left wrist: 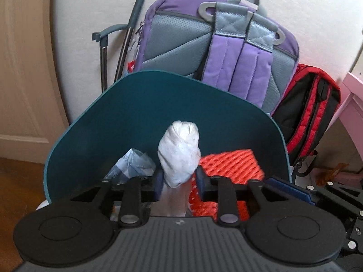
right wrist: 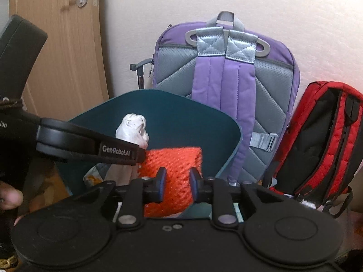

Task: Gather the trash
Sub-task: 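Open both tools inside the teal bin to drop the items, then raise both open tools out of the teal bin, then lower both tools toward the red plastic bag and orange snack wrapper, then grasp the orange snack wrapper with the left tool while the right tool grasps the red bag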

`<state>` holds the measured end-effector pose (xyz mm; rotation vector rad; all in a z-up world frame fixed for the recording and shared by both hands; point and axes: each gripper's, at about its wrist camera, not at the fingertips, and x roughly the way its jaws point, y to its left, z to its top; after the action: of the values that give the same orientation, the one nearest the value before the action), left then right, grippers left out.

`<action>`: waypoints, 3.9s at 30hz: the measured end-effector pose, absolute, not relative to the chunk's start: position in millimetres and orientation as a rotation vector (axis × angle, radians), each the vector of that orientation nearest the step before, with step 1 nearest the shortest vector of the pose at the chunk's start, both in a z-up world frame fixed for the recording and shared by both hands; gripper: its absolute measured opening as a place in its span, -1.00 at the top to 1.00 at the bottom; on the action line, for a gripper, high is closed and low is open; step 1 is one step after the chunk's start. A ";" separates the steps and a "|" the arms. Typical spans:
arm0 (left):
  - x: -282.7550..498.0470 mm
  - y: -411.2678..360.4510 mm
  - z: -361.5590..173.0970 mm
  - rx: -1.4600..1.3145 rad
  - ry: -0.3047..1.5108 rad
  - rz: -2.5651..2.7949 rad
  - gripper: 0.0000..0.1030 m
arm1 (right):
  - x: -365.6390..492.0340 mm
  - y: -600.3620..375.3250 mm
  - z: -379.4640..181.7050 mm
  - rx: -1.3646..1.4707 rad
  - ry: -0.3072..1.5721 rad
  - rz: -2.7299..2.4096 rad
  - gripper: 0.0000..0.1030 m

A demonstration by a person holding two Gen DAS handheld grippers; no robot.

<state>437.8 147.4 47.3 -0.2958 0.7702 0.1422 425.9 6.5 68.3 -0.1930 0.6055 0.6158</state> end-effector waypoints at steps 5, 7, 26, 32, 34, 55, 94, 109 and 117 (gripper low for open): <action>425.5 144.8 55.1 -0.275 0.722 0.162 -0.41 | 416.6 7.1 75.1 -0.226 0.581 0.627 0.27; 420.8 144.2 60.2 -0.280 0.716 0.153 -0.41 | 410.9 6.4 78.8 -0.237 0.578 0.630 0.20; 299.5 117.7 108.3 -0.266 0.656 0.120 -0.61 | 315.4 -48.6 131.6 -0.196 0.544 0.647 0.03; 255.8 103.6 105.8 -0.244 0.661 0.091 -0.69 | 282.6 -63.3 134.6 -0.186 0.555 0.667 0.02; 243.6 99.2 102.3 -0.228 0.669 0.085 -0.72 | 272.4 -66.0 133.7 -0.193 0.555 0.674 0.02; 197.3 124.6 -93.0 -0.202 1.012 0.050 -0.94 | 249.2 -61.2 -41.6 -0.103 0.926 0.747 0.00; 203.9 172.1 -536.3 -0.067 1.497 -0.161 -0.94 | 351.4 83.8 -489.0 -0.044 1.389 0.445 0.00; 189.1 141.8 -555.5 0.089 1.472 -0.214 -0.34 | 357.5 103.0 -502.2 -0.113 1.316 0.508 0.01; 190.8 157.7 -545.7 -0.035 1.470 -0.115 0.37 | 351.2 107.7 -492.7 -0.191 1.278 0.520 0.16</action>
<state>190.8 157.7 -545.7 -0.0349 1.4700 -0.1152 351.2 107.7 -492.7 -0.1912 1.2777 0.5198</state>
